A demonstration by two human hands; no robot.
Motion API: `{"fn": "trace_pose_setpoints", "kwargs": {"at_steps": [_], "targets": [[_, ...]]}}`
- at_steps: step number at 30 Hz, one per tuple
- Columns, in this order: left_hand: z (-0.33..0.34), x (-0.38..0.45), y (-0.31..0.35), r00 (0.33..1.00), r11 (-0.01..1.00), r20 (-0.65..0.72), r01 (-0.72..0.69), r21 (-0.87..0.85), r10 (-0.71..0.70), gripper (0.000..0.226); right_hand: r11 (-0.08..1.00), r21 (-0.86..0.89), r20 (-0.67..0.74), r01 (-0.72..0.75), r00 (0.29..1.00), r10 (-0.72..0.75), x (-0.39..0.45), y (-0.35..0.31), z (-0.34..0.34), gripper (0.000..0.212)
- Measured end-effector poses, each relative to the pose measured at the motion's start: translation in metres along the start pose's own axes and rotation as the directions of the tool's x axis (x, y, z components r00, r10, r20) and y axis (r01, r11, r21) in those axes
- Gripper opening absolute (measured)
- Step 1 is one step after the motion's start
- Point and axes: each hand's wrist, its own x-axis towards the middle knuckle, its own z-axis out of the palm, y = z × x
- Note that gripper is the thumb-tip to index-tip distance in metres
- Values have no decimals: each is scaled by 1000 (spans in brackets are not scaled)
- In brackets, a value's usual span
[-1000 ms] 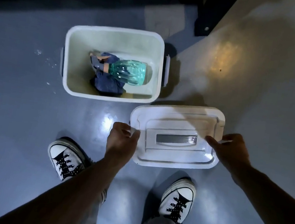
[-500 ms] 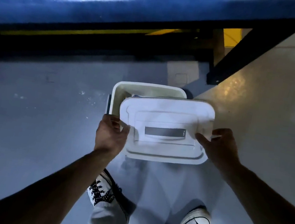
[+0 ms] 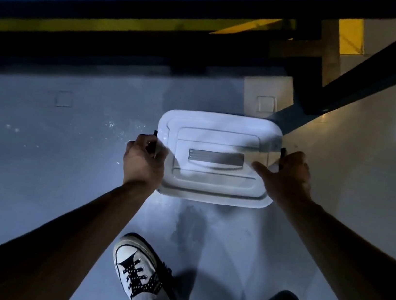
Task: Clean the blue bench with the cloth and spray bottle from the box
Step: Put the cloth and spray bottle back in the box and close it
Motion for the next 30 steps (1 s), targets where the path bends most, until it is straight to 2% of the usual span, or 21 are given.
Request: {"fn": "trace_pose_setpoints", "kwargs": {"at_steps": [4,8,10,13,15,16,17,18,19,23,26,30], "targets": [[4,1,2,1000,999,-7,17,-33,-18,19,999,21,-15,-33,999,33,6,5,2,65],[1,4,2,999,999,8,46,-24,-46,21,994,-86,22,-66,997,68,8,0,-8,84],[-5,4,8,998,998,21,55,4,-55,36,992,-88,7,-87,996,88,4,-5,-14,91],[-10,10,8,989,989,66,131,63,-135,73,988,-72,41,-137,989,140,1,-12,-15,103],[-11,17,7,961,970,135,234,65,-241,81,982,-42,105,-182,977,186,6,-13,-11,93],[-11,18,7,942,958,175,283,35,-285,72,980,-30,129,-195,972,197,7,-13,-9,82],[-10,18,6,931,951,202,309,8,-304,53,980,-14,141,-200,970,200,7,-12,-7,72],[-8,16,6,933,954,207,299,3,-293,31,979,7,137,-202,970,199,7,-11,-5,65],[-7,14,7,944,964,197,266,19,-264,19,978,29,123,-206,972,201,6,-11,-3,61],[-2,8,7,976,978,92,192,79,-199,14,970,62,93,-234,969,228,4,-11,3,64],[-1,5,8,983,981,1,184,69,-185,30,980,37,76,-194,979,191,3,-11,2,61],[1,-1,12,986,986,-71,156,58,-152,31,985,24,25,-173,985,172,-1,-11,4,69]]}}
